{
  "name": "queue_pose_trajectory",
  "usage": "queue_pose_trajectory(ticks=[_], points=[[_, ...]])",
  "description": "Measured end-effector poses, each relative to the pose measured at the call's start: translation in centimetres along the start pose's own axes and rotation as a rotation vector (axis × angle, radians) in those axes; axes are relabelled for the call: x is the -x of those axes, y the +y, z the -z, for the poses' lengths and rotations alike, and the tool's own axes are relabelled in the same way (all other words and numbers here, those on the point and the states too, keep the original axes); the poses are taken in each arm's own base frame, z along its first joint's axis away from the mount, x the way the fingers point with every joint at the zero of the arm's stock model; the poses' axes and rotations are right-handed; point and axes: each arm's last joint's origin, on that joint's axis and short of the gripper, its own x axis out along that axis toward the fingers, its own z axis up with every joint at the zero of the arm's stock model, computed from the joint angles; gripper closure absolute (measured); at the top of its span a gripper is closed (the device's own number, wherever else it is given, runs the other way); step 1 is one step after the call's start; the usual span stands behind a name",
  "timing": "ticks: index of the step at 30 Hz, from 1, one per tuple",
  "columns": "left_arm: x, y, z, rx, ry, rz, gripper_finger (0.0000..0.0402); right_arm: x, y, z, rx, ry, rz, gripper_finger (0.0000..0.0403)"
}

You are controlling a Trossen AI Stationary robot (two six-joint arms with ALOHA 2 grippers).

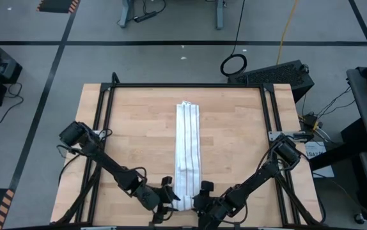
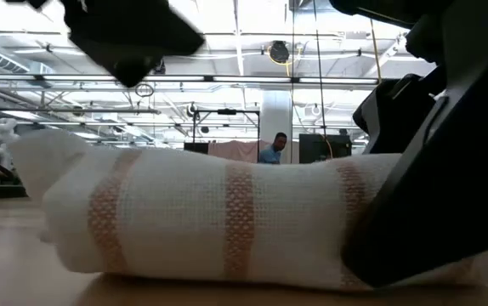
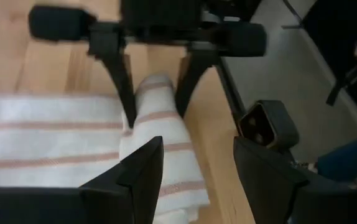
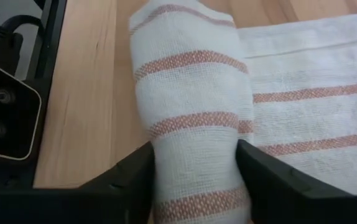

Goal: Roll towel into tight, uniform cylinder
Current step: Roll the white brown kitchen towel

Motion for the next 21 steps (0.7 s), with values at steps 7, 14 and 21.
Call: queue_pose_trajectory(ticks=[7, 14, 21], points=[[-0.3, -0.6, 1.1, -0.053, 0.011, -0.038, 0.0201, -0.1, -0.2, -0.1, -0.025, 0.008, -0.003, 0.0252], [-0.8, -0.5, 1.6, -0.024, -0.013, -0.105, 0.0201, -0.4, -0.5, -0.5, -0.112, 0.018, -0.028, 0.0287], [-0.9, -0.4, 1.6, -0.034, -0.007, -0.101, 0.0200, -0.9, -0.7, -1.2, -0.175, 0.069, -0.124, 0.0333]])
